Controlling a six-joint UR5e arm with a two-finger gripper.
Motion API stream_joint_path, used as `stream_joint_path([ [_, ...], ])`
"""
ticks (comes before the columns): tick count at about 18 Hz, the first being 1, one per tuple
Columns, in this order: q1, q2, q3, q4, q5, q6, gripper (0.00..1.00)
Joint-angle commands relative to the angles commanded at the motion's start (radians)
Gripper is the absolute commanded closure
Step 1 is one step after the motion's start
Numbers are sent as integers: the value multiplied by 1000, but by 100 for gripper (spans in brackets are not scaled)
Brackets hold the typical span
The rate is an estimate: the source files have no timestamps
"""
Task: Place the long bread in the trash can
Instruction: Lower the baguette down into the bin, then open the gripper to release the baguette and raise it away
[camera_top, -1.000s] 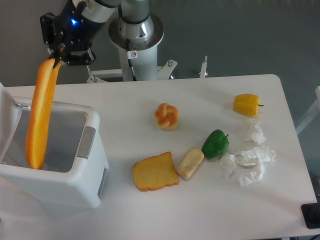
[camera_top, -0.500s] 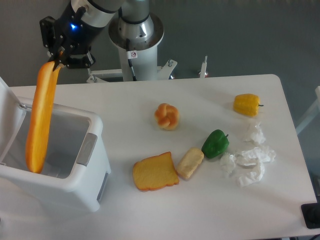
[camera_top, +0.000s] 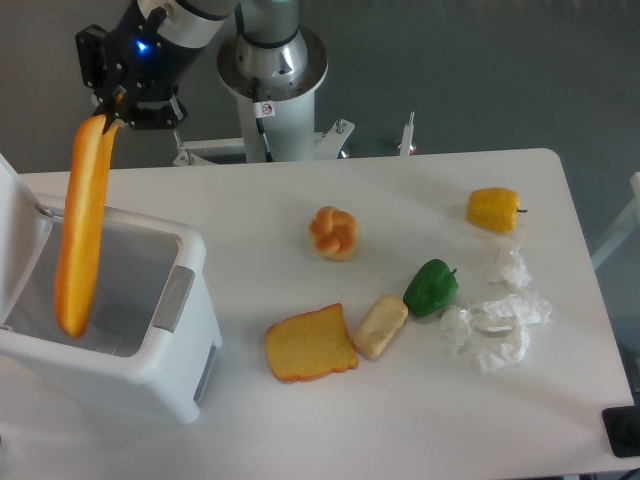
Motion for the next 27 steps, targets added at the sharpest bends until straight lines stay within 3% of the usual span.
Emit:
stream_joint_path([
  [9, 0, -14, 0, 3, 2, -3, 94],
  [14, 0, -32, 2, 6, -3, -3, 81],
  [19, 5, -35, 15, 8, -5, -31, 77],
  [22, 5, -37, 15, 8, -6, -31, 71],
  [27, 6, -52, 15, 34, -6, -52, 49],
])
